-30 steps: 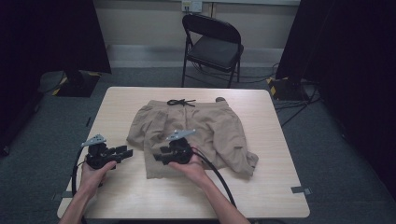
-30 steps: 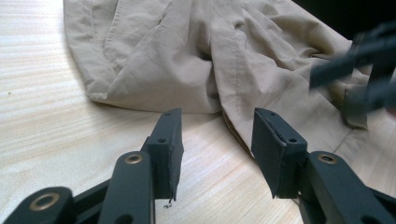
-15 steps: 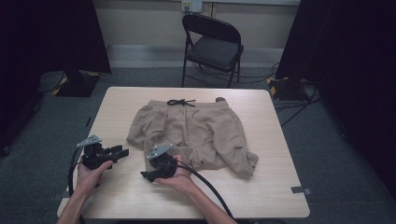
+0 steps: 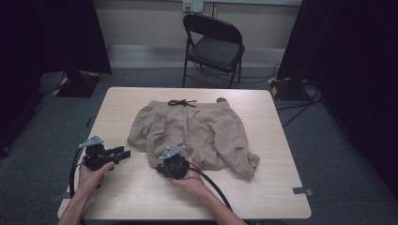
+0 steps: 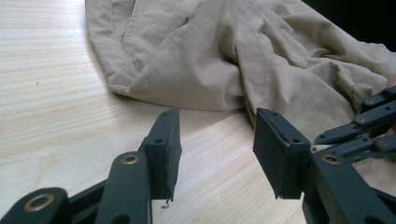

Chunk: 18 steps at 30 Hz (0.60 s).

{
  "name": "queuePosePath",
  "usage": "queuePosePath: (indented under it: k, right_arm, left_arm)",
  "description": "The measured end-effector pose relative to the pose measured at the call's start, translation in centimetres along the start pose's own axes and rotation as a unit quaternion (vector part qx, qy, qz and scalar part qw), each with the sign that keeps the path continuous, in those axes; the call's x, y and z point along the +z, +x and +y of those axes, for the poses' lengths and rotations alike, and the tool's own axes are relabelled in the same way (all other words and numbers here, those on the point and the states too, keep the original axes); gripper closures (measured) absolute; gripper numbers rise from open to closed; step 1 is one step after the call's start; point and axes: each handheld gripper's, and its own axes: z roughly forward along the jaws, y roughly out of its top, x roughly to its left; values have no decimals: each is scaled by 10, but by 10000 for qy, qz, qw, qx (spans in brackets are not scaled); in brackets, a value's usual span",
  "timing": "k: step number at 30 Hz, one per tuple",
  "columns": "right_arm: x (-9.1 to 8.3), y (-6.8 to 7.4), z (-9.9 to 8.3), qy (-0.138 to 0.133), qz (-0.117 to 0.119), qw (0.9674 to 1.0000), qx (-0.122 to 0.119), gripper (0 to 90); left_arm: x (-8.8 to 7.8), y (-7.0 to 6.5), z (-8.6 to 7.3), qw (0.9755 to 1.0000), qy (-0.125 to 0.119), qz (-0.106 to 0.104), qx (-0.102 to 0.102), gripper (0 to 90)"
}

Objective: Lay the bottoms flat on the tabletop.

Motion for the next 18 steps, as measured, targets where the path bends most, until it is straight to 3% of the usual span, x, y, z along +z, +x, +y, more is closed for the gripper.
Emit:
queuePosePath:
  k: [4, 5, 9, 14, 18]
  right_arm:
    - [-20, -6, -8, 115, 138, 9998, 58, 859]
    - [-35, -9, -15, 74, 167, 9997, 147, 859]
    - [-52, -12, -27, 64, 119, 9996, 230, 858]
    - [-65, -14, -43, 48, 68, 9995, 293, 858]
    - [-64, -14, -43, 39, 59, 9996, 287, 858]
  left_arm:
    - [0, -2, 1, 10000, -21, -39, 10, 518]
    - [0, -3, 2, 10000, -17, -34, 42, 517]
    - [-1, -8, 5, 9999, -71, -132, 66, 516]
    - [-3, -21, 20, 9990, -309, -251, 185, 486]
    - [1, -33, 33, 9980, -429, -346, 309, 431]
